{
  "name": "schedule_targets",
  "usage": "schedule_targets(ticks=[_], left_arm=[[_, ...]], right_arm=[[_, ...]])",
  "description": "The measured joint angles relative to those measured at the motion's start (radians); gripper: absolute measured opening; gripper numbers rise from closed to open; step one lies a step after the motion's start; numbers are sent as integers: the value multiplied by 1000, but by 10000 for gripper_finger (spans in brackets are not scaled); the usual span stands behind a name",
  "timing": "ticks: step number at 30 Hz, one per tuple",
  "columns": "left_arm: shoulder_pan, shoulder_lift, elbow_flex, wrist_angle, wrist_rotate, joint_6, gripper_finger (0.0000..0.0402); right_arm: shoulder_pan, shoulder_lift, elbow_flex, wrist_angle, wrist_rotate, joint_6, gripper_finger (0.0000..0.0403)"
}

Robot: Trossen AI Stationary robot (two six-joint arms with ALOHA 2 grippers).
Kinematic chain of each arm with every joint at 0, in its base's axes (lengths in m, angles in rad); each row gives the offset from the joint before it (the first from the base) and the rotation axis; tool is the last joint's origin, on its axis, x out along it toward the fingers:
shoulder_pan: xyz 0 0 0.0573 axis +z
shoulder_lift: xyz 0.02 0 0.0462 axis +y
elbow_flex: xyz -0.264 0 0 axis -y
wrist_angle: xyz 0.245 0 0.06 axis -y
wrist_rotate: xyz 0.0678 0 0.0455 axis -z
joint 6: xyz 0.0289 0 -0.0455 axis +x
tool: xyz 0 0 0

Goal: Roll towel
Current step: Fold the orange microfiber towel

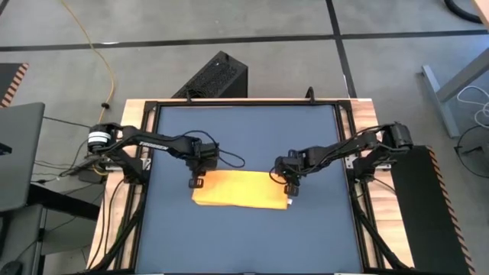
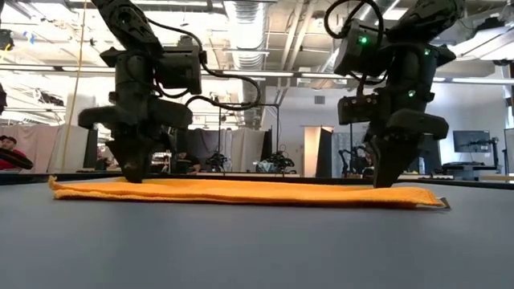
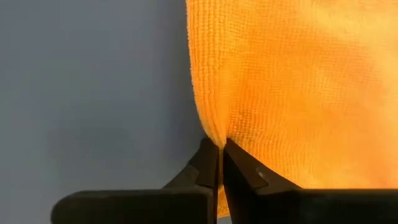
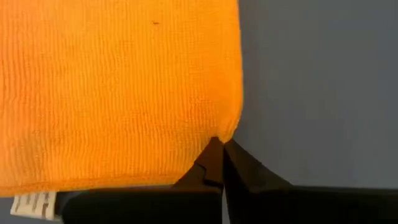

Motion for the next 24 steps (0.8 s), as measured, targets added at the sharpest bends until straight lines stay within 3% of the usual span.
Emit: schedule_targets(ticks=[5, 10, 14, 19, 21, 24], left_arm=[[-4, -145, 24, -71, 91, -16, 0], [-8, -327, 59, -85, 73, -17, 0], [-7, -447, 85, -97, -56, 15, 0], [-7, -549, 146, -89, -284, 45, 0], [-7, -577, 157, -85, -294, 43, 0], [-36, -592, 148, -86, -260, -1, 0]], right_arm=[[1, -157, 48, -84, 22, -46, 12], [21, -321, 75, -120, 154, -159, 9], [27, -412, 93, -142, 295, -320, 9], [17, -476, 145, -110, 563, -473, 9], [20, -482, 156, -111, 572, -484, 9], [61, -471, 140, -120, 484, -441, 9]])
